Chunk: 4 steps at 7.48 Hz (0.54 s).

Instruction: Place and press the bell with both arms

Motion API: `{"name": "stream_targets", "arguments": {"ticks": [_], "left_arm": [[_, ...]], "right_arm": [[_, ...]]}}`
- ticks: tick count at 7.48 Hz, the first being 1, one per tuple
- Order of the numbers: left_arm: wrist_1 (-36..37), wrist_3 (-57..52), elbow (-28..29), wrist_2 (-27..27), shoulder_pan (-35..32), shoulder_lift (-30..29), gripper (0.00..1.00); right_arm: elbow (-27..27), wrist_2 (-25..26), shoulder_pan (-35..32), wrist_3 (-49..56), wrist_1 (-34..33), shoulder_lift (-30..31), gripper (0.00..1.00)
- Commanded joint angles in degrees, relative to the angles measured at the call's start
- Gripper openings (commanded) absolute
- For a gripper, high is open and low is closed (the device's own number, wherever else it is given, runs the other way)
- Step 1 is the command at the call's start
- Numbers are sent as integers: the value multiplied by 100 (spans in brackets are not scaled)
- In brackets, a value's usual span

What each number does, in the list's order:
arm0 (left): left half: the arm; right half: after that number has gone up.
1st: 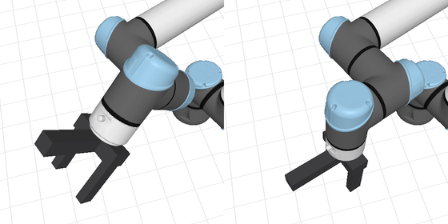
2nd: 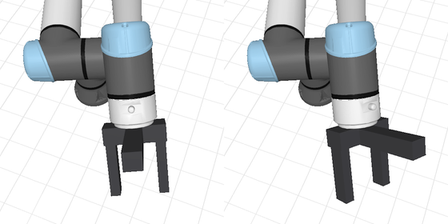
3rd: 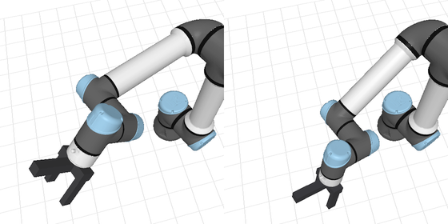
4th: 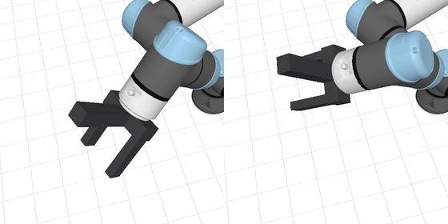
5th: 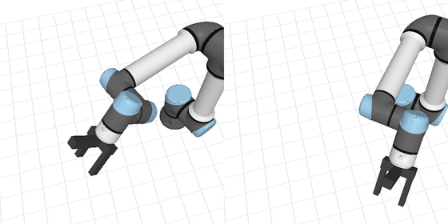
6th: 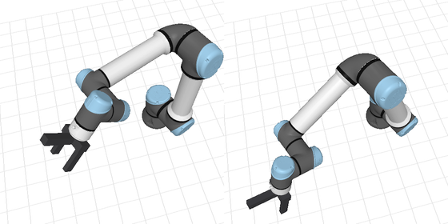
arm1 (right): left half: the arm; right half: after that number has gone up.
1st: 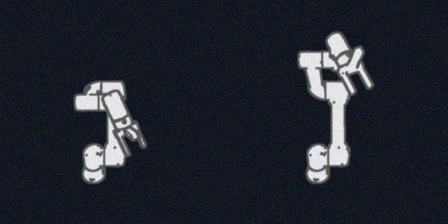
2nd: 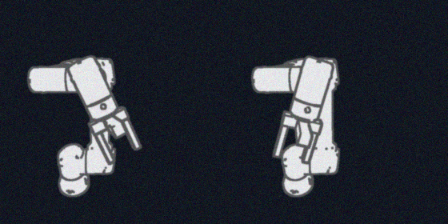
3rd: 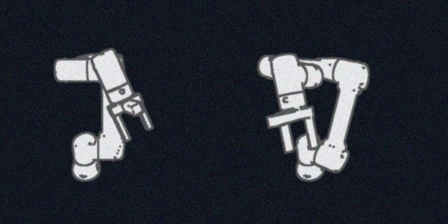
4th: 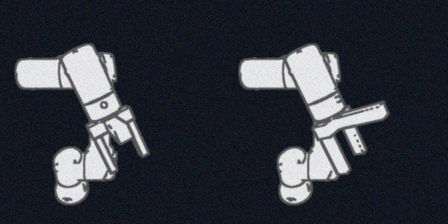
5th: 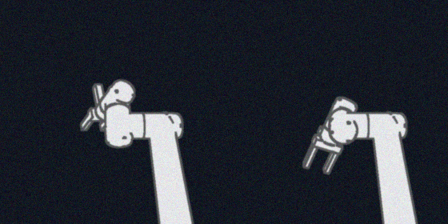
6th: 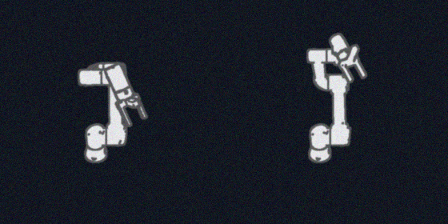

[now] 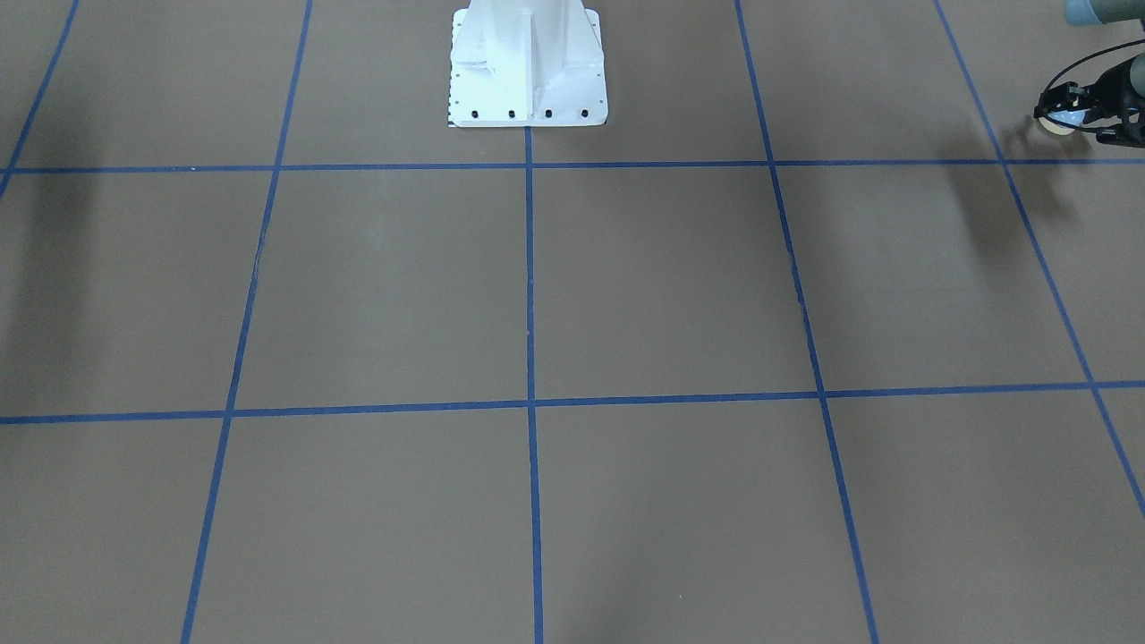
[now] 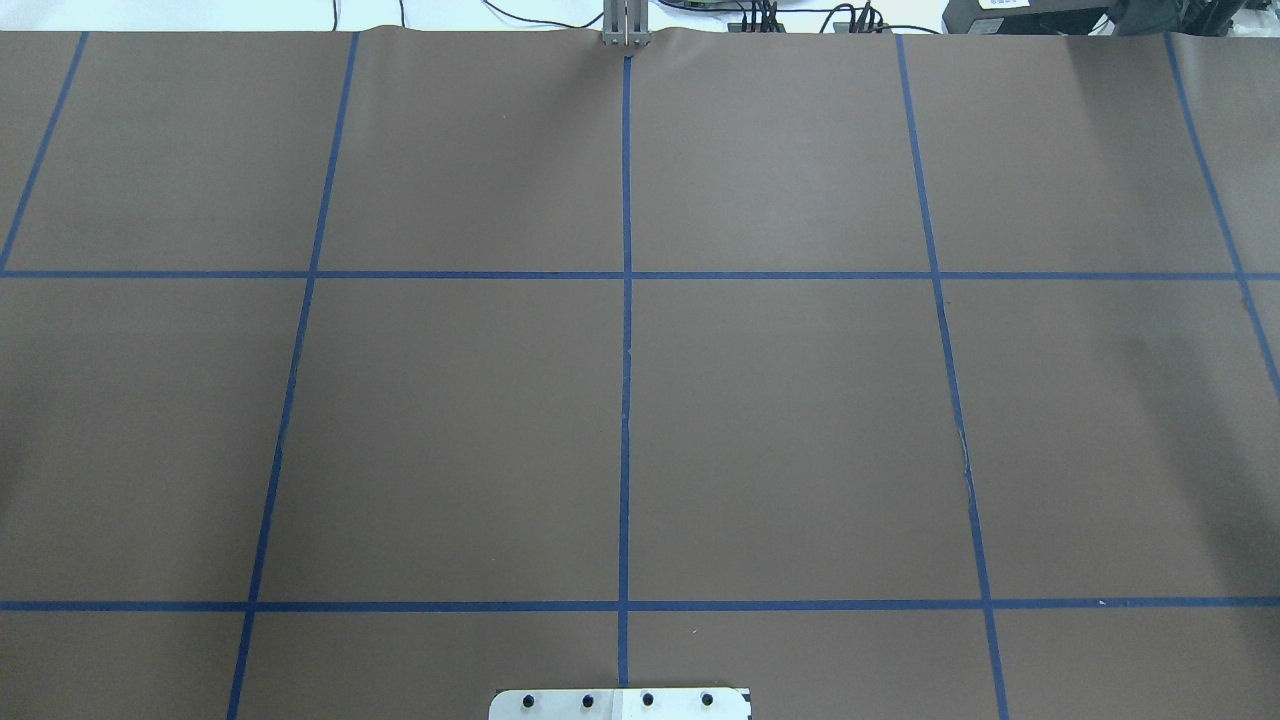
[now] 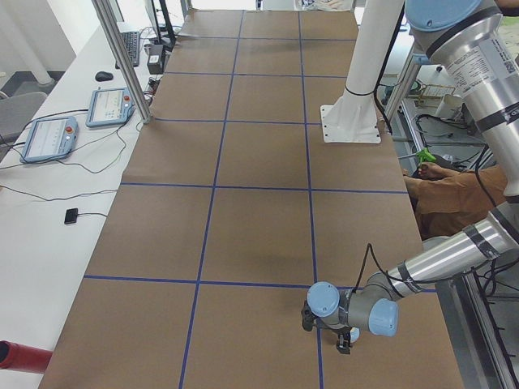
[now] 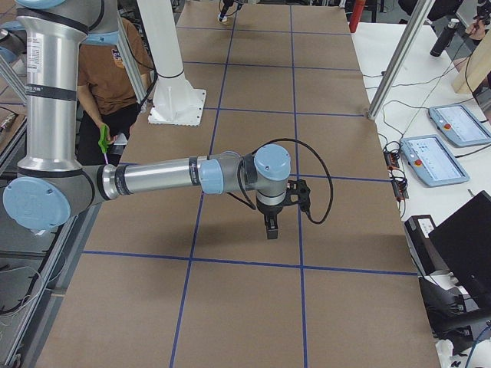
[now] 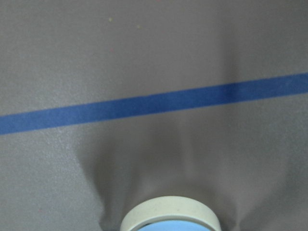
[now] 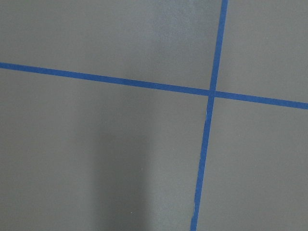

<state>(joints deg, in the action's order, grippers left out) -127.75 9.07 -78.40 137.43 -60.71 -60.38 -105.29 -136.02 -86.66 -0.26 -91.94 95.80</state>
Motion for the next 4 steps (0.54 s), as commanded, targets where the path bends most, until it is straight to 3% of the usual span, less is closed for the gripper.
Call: {"name": "stream_targets", "arguments": {"ticks": [1, 2, 3, 4], "left_arm": [[-39, 51, -26, 3, 7, -17, 0], [-109, 190, -174, 12, -19, 0, 0], [221, 375, -906, 186, -37, 70, 0], [1260, 411, -1731, 309, -2, 18, 0]], "right_arm": [[-9, -3, 0, 0, 0, 0, 100], [-9, -3, -9, 0, 0, -9, 100], [-52, 5, 0, -9, 9, -18, 100], [-70, -3, 0, -9, 9, -18, 100]]}}
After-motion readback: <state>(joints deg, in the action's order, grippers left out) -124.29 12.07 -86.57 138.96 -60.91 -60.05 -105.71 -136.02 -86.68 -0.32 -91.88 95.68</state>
